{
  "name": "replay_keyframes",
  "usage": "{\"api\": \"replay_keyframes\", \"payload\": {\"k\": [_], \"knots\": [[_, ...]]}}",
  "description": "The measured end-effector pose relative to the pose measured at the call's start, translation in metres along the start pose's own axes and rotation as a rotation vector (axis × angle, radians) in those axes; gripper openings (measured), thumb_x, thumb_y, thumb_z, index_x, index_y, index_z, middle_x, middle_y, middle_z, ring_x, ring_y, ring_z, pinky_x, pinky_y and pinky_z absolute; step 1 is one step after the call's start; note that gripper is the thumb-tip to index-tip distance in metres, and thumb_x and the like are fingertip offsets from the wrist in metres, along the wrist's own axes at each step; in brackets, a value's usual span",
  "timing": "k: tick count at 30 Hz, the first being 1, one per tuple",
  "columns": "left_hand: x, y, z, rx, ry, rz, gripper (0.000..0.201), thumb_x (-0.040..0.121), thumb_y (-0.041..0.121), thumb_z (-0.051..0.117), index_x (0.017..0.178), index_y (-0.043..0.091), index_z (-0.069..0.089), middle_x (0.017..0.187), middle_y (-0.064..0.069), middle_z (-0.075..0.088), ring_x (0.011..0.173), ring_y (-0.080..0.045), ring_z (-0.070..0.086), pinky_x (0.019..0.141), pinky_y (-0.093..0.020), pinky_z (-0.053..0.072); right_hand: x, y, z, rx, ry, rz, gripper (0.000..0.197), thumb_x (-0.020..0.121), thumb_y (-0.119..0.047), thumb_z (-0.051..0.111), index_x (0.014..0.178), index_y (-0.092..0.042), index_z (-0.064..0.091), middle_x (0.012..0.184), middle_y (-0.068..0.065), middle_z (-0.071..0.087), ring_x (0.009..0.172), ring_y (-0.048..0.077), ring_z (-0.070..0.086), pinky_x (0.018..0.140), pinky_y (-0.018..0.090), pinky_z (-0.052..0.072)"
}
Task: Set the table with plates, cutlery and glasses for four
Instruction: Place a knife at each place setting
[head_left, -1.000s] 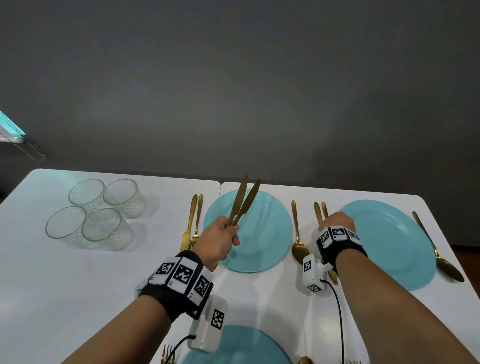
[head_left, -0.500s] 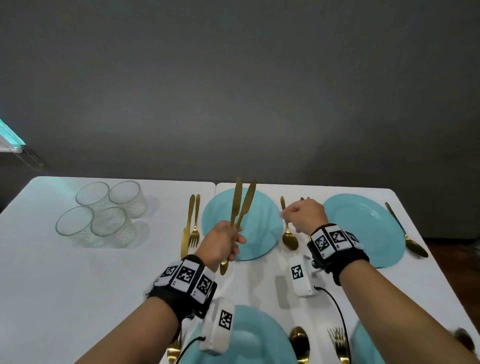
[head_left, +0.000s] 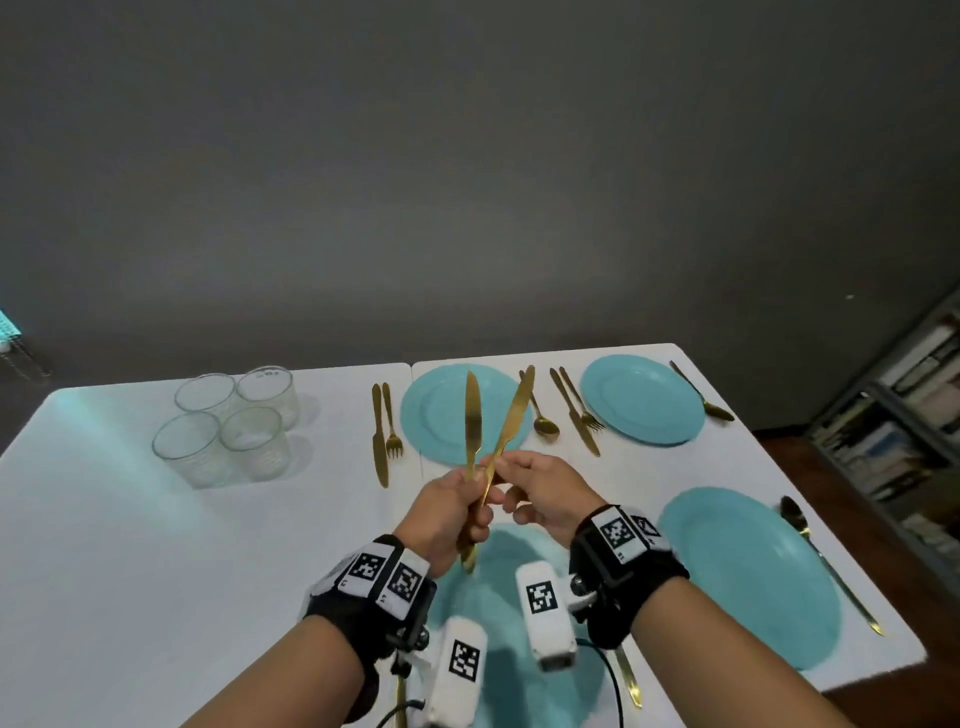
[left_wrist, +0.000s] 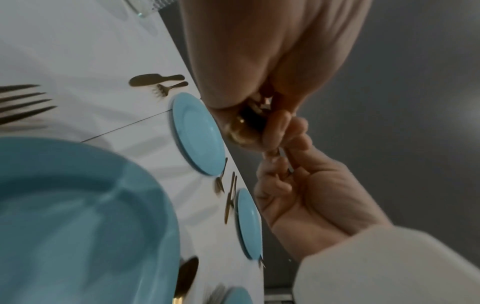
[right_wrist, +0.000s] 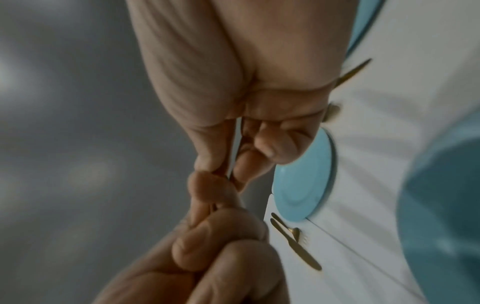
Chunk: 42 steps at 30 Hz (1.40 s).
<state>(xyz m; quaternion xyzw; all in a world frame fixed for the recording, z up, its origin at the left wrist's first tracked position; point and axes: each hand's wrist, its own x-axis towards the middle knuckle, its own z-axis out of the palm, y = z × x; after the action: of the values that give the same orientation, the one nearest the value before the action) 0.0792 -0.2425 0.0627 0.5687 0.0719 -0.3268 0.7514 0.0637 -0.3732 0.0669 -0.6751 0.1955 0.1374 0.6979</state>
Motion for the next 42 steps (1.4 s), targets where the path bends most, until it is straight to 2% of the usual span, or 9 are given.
{"api": "replay_keyframes", "payload": {"k": [5,15,20,25,27,31,33,35,42], "knots": [[-0.032,-0.009,-0.001,0.063,-0.099,0.029,0.023,0.101,0.014,0.036,0.091,0.008,0.056,0.053,0.003,0.059,0.037,-0.006,0.043,0.036,-0.016,0.032,-0.037,0.016,0.004,0.179,-0.024,-0.002,0.019,0.098,-0.012,0.046,0.094,-0.015,0.065,0.072,0.001,0.061,0.056,0.009,0.046,0.043,0.015,0.035],[-0.045,-0.020,0.004,0.380,-0.070,-0.006,0.018,0.101,0.015,0.033,0.092,0.009,0.047,0.074,-0.006,0.059,0.052,-0.013,0.052,0.047,-0.020,0.039,-0.059,0.034,-0.020,0.199,0.126,-0.032,0.014,0.093,-0.012,0.057,0.079,-0.011,0.056,0.076,0.004,0.064,0.040,0.006,0.046,0.036,0.015,0.032],[-0.029,-0.030,0.005,0.393,0.144,-0.017,0.012,0.100,0.013,0.036,0.100,0.005,0.046,0.075,-0.009,0.059,0.056,-0.018,0.052,0.049,-0.023,0.040,-0.059,0.053,-0.090,-0.153,0.269,0.043,0.017,0.090,-0.012,0.061,0.073,-0.010,0.061,0.075,0.010,0.062,0.040,0.010,0.040,0.037,0.018,0.030],[-0.020,-0.045,0.025,0.382,0.202,-0.038,0.013,0.099,0.012,0.037,0.092,0.009,0.048,0.075,-0.008,0.057,0.055,-0.017,0.048,0.050,-0.023,0.037,-0.068,0.090,-0.146,-0.781,0.297,0.188,0.022,0.088,-0.022,0.064,0.070,-0.010,0.067,0.075,0.000,0.064,0.067,0.013,0.055,0.059,0.020,0.044],[-0.019,-0.053,0.036,0.369,0.206,-0.052,0.014,0.099,0.012,0.038,0.090,0.010,0.048,0.074,-0.008,0.056,0.054,-0.017,0.047,0.049,-0.023,0.036,-0.066,0.104,-0.157,-0.888,0.281,0.236,0.020,0.088,-0.025,0.064,0.076,-0.009,0.069,0.084,0.002,0.064,0.080,0.014,0.057,0.070,0.020,0.043],[-0.018,-0.064,0.049,0.363,0.216,-0.066,0.013,0.099,0.011,0.039,0.090,0.010,0.048,0.073,-0.007,0.056,0.054,-0.016,0.045,0.048,-0.021,0.034,-0.056,0.119,-0.159,-0.988,0.227,0.321,0.031,0.089,-0.029,0.062,0.059,-0.021,0.055,0.080,-0.002,0.056,0.076,0.012,0.052,0.076,0.022,0.044],[-0.018,-0.069,0.052,0.370,0.224,-0.072,0.014,0.099,0.010,0.038,0.090,0.010,0.048,0.075,-0.007,0.056,0.055,-0.016,0.046,0.049,-0.021,0.035,-0.048,0.125,-0.161,-0.958,0.220,0.329,0.017,0.087,-0.026,0.064,0.076,-0.014,0.070,0.082,-0.001,0.060,0.079,0.013,0.057,0.078,0.022,0.047],[-0.018,-0.072,0.054,0.381,0.234,-0.074,0.013,0.100,0.011,0.037,0.094,0.009,0.049,0.077,-0.008,0.057,0.057,-0.016,0.048,0.051,-0.021,0.037,-0.040,0.130,-0.161,-0.999,0.208,0.338,0.024,0.086,-0.027,0.065,0.097,-0.008,0.074,0.097,0.003,0.068,0.094,0.017,0.063,0.086,0.024,0.050],[-0.018,-0.076,0.052,0.383,0.288,-0.068,0.014,0.100,0.015,0.037,0.103,0.008,0.049,0.078,-0.007,0.058,0.059,-0.016,0.050,0.052,-0.021,0.039,-0.029,0.138,-0.156,-1.055,0.294,0.454,0.035,0.083,-0.034,0.068,0.104,-0.006,0.067,0.109,0.006,0.068,0.101,0.020,0.064,0.077,0.023,0.049]]}}
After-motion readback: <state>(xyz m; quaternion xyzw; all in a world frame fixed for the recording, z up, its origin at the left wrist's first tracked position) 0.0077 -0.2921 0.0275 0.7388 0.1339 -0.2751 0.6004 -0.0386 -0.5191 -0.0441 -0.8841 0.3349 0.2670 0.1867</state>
